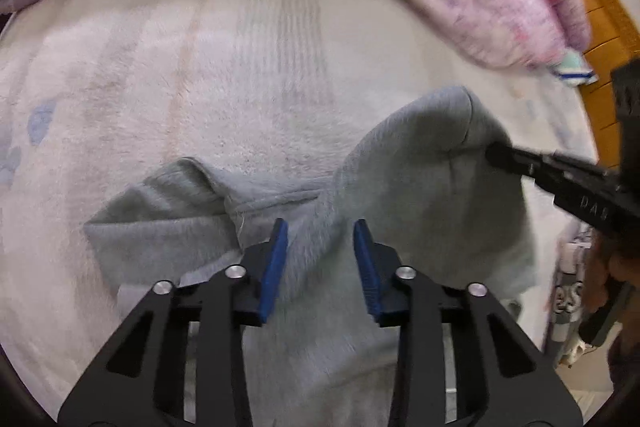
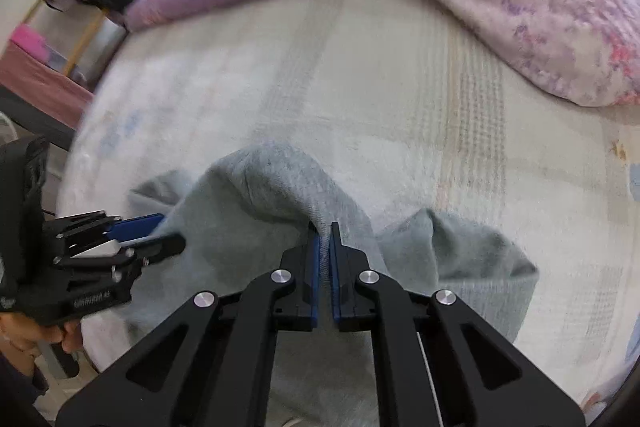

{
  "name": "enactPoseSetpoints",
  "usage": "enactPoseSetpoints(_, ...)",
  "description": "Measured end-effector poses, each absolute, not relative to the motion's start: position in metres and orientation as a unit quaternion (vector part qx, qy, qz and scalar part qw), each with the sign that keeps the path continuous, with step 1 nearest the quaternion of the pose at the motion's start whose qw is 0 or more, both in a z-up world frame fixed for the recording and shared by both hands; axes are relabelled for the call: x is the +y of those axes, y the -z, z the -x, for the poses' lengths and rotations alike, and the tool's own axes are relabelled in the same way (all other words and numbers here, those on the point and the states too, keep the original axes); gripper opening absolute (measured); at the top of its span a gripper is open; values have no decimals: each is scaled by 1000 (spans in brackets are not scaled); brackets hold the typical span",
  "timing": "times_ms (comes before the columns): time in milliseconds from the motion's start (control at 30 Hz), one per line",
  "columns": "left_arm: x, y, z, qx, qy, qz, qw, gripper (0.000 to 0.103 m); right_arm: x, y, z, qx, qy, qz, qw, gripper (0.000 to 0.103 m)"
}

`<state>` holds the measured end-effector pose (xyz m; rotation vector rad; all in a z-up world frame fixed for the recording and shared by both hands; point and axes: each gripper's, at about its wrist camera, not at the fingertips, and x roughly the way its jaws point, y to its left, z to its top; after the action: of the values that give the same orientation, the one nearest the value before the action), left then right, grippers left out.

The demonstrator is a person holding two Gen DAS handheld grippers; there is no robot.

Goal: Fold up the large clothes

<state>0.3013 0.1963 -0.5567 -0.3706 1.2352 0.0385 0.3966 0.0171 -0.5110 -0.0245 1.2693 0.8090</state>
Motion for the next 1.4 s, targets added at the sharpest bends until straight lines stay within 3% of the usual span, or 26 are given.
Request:
enactPoseSetpoints(233, 184, 538, -201, 580, 5, 258, 773, 32, -39, 480, -278, 586, -400, 10, 704, 4)
enactPoseSetpoints(433, 181, 530, -144, 579, -11, 323, 749, 33, -54, 535, -193, 646, -396, 108, 644, 5)
enactPoseSetpoints(533, 176, 526, -150, 582, -16, 311, 751, 34, -58, 561, -189, 685, -363, 121, 620, 13)
enactPoseSetpoints(667, 162, 525, -177, 565, 0, 324, 759, 48, -70, 547, -200, 685, -358, 66, 631, 22)
enactPoseSetpoints(733, 149, 530, -195, 569, 13, 323, 756, 49, -82, 532, -210, 678, -348, 17, 647, 22)
enactPoseSetpoints(833, 121, 554, -212, 579, 31, 306, 755, 59, -96, 516, -233, 659, -310, -49, 684, 23)
enactPoseSetpoints(1033, 98, 629, -184, 679, -29, 249, 690, 58, -65, 555, -254, 684, -281, -114, 663, 21)
enactPoseSetpoints(1100, 111, 649, -162, 688, -53, 282, 667, 50, -50, 581, -246, 717, -281, -119, 627, 17)
enactPoseSetpoints(1233, 114, 649, -153, 682, -46, 274, 676, 46, -30, 622, -210, 745, -264, -84, 607, 14)
enactPoseSetpoints(1400, 114, 641, -153, 685, -38, 277, 673, 46, -30, 624, -208, 754, -255, -87, 599, 14)
